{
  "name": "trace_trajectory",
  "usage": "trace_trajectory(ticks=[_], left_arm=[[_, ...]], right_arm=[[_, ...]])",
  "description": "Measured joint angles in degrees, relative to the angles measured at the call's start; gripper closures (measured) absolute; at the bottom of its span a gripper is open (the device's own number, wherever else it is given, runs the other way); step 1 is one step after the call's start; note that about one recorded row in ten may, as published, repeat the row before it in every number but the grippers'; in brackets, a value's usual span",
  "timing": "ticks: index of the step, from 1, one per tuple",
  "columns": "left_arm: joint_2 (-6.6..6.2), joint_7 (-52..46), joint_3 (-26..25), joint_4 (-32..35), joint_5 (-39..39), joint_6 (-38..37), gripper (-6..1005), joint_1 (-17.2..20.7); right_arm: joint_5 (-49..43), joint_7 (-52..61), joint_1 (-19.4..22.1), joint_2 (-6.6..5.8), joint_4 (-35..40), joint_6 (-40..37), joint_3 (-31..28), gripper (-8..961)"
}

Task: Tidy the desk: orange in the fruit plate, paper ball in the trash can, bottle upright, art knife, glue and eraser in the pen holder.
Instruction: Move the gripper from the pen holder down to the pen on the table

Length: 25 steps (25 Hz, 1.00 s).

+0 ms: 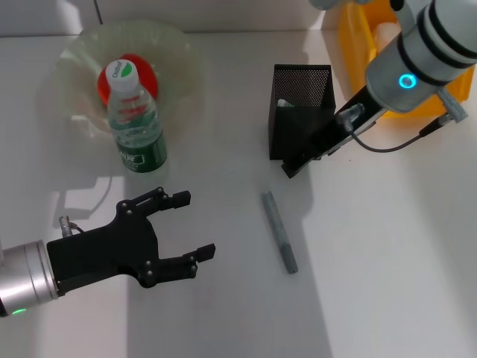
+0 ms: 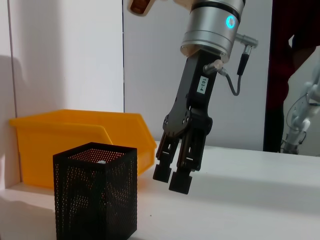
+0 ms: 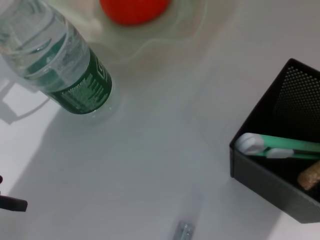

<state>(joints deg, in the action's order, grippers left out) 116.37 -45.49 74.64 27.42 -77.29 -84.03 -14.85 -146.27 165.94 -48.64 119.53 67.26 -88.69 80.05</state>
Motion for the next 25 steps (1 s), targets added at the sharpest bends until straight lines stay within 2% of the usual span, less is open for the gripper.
trace_trajectory(ticks=[1, 11, 19, 25], left_arm=[[0.05, -0.2, 0.3, 0.0, 0.0, 0.3, 136, -0.2], [0.06, -0.4, 0.4, -0.1, 0.0, 0.5, 137, -0.1], [-0.66, -0.3, 0.1, -1.6, -0.8, 0.5, 137, 0.2], [-0.52, -0.5, -0.1, -1.7, -1.6, 0.4, 138, 0.3]], right_arm=[[0.1, 1.3, -1.4, 0.07, -2.9, 1.8, 2.2, 122], [3.2, 3.2, -6.4, 0.47, -13.7, 8.9, 9.0, 122], [5.5, 3.3, -8.2, 0.48, -18.6, 12.0, 11.9, 123], [6.0, 3.3, -8.8, 0.45, -20.8, 13.3, 12.7, 123]])
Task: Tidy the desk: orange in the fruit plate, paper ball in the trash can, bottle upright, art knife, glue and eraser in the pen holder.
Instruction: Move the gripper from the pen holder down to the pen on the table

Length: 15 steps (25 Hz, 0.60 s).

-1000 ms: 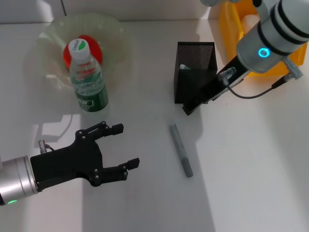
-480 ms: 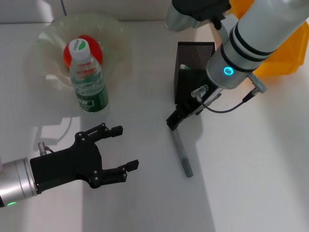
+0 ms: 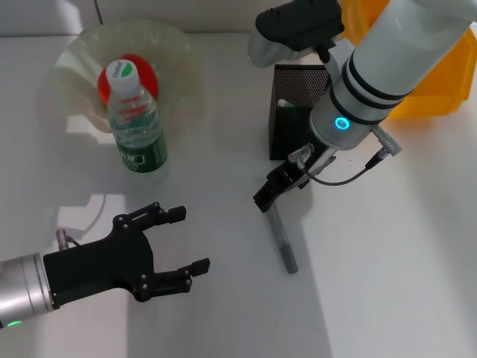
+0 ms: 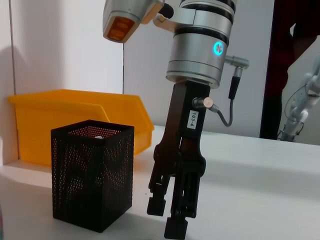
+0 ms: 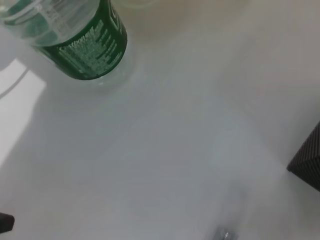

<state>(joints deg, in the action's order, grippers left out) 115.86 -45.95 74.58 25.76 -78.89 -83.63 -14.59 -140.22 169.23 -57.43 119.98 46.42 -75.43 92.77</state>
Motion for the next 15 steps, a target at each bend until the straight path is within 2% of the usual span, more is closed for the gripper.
trace_trajectory(ticks=[15], left_arm=[[0.42, 0.0, 0.4, 0.1, -0.7, 0.1, 139, -0.5]], right_arm=[[1.6, 0.0, -1.5, -0.01, -4.1, 3.4, 3.1, 122]])
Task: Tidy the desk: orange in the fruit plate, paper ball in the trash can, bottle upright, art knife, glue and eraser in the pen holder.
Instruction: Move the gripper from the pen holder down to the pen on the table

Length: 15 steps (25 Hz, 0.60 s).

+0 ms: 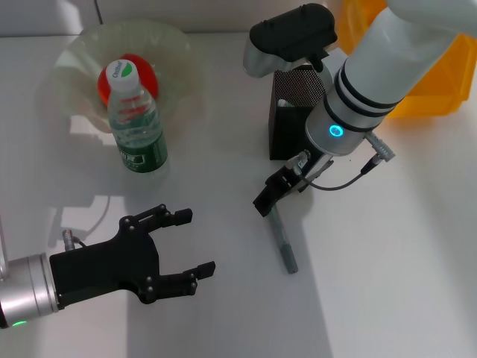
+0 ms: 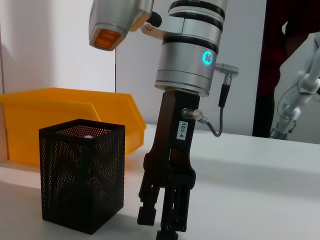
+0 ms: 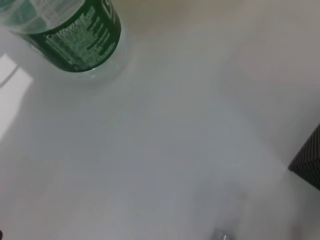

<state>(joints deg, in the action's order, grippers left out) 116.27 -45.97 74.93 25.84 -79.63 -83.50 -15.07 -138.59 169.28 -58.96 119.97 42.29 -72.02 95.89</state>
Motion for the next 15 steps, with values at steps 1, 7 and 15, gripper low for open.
trace_trajectory(ticks=[1, 7, 15], left_arm=[[0.0, 0.0, 0.0, 0.0, 0.0, 0.0, 139, 0.0], [0.01, 0.0, 0.1, 0.0, 0.0, 0.0, 139, -0.1], [0.02, 0.0, 0.1, 0.0, -0.2, 0.0, 138, -0.1]], right_arm=[[0.0, 0.0, 0.0, 0.0, -0.2, 0.2, 0.0, 122], [0.1, 0.0, -0.3, 0.0, -0.8, 0.5, 0.8, 125], [0.2, 0.0, -0.4, 0.0, -0.9, 0.4, 0.9, 297]])
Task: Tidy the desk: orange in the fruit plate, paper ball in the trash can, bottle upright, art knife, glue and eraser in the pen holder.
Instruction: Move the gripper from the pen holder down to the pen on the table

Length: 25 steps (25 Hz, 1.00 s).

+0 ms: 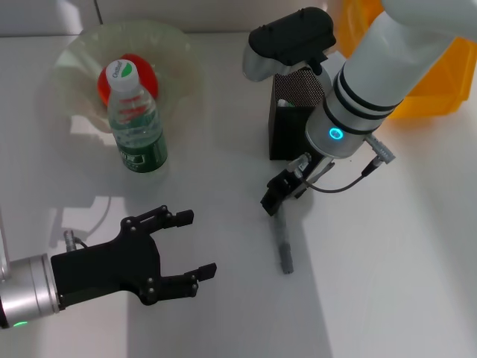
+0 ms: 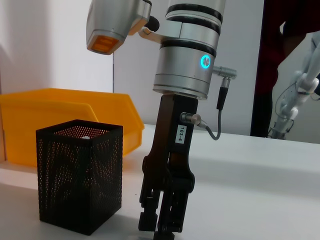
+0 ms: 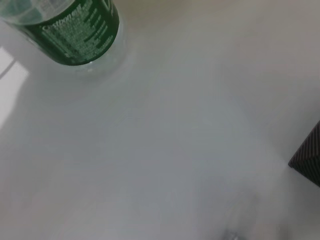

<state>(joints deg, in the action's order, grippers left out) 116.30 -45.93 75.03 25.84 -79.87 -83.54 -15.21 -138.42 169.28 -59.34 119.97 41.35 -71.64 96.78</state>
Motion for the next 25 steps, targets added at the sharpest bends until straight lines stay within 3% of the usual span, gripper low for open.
trace_trajectory(ticks=[25], left_arm=[[0.16, 0.0, 0.0, 0.0, -0.3, 0.2, 138, -0.4]], right_arm=[[0.0, -0.1, -0.1, 0.0, -0.6, -1.3, 0.0, 692]])
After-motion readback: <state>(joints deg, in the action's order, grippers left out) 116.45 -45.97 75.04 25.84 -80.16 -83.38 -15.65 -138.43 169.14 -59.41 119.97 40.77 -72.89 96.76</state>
